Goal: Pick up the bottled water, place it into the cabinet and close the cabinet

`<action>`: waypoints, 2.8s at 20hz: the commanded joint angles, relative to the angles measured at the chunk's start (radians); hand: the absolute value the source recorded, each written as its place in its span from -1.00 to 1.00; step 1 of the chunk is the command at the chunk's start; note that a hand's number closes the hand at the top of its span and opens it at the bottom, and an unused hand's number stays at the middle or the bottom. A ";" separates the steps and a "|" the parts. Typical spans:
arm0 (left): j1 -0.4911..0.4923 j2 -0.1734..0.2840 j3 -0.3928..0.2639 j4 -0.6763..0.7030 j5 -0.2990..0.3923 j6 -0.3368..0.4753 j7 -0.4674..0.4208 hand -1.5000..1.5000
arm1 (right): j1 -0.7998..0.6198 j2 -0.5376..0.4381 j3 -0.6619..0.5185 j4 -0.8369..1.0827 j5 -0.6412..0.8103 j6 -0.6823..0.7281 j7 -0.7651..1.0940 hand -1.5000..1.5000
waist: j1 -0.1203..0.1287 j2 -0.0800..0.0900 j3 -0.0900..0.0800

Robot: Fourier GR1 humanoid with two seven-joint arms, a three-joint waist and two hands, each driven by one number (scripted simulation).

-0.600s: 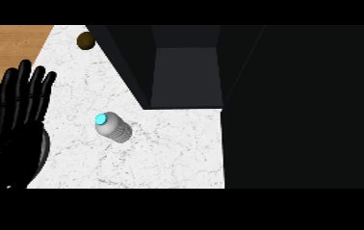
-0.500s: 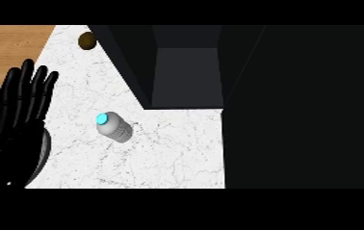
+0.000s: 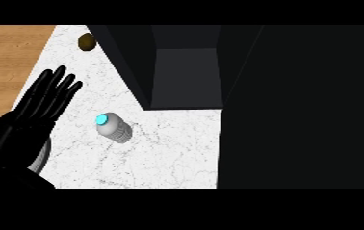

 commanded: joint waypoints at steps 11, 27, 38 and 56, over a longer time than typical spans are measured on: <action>0.193 0.017 0.055 -0.134 0.081 -0.084 0.111 -1.00 | 0.336 -0.004 0.085 -0.340 -0.035 0.048 0.098 -1.00 | 0.009 -0.002 0.000; 0.111 -0.077 0.084 0.180 -0.194 -0.070 -0.112 -1.00 | 0.488 -0.029 0.089 -0.333 -0.043 0.108 -0.043 -1.00 | 0.006 0.000 0.000; -0.030 -0.068 0.085 0.603 -0.335 -0.098 -0.348 -1.00 | 0.720 -0.038 0.181 -0.386 0.031 0.147 -0.185 -1.00 | -0.004 0.000 0.000; -0.281 -0.068 0.109 1.375 -0.474 -0.162 -0.834 -1.00 | 0.836 -0.091 0.180 -0.373 0.014 0.210 -0.334 -1.00 | -0.021 0.004 -0.002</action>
